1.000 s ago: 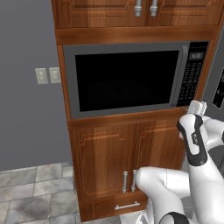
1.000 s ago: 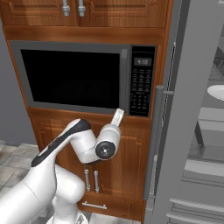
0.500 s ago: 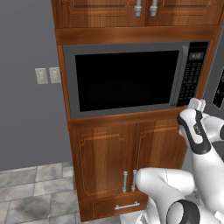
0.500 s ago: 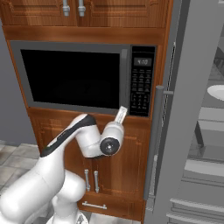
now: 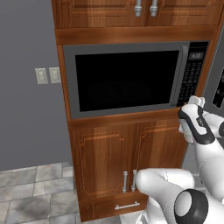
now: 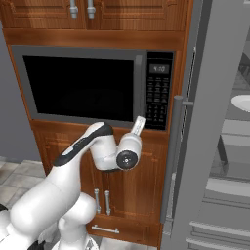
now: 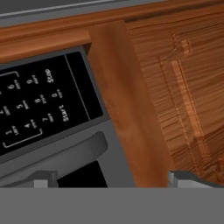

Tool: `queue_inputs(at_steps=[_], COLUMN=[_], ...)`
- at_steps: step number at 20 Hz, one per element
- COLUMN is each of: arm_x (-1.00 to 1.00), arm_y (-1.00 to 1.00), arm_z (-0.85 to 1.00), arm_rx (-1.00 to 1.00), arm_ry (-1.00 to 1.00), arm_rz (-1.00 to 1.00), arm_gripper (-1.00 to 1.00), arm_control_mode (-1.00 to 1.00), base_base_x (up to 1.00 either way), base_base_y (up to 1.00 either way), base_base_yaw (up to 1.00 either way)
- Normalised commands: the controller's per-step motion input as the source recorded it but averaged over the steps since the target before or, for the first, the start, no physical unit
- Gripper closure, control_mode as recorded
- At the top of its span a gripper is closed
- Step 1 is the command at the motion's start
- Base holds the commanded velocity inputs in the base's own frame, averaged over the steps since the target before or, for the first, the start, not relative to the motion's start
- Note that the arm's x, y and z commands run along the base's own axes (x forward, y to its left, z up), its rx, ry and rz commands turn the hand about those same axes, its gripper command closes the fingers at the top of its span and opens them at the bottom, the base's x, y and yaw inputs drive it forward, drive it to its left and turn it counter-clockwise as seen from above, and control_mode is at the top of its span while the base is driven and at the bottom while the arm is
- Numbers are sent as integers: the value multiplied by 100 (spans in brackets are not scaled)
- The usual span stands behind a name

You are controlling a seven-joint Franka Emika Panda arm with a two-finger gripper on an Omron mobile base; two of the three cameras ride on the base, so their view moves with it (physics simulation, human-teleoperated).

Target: Transport the chicken drumstick from the fridge to the microwave and turn on the microwave.

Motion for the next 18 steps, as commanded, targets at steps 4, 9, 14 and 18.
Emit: queue_inputs(at_steps=[4,9,14,18], arm_x=[8,7,16,15], arm_y=[-6,-6,-3,0], arm_z=[0,0,0,0], arm_rx=[0,0,0,0], arm_ry=[-6,-6,-4,0], arm_rz=[0,0,0,0], arm_gripper=[-100,-100,-100,-100], arm_control_mode=[-100,-100,-100,-100], base_base_x=[0,0,0,0], base_base_y=[0,0,0,0], base_base_yaw=[0,0,0,0])
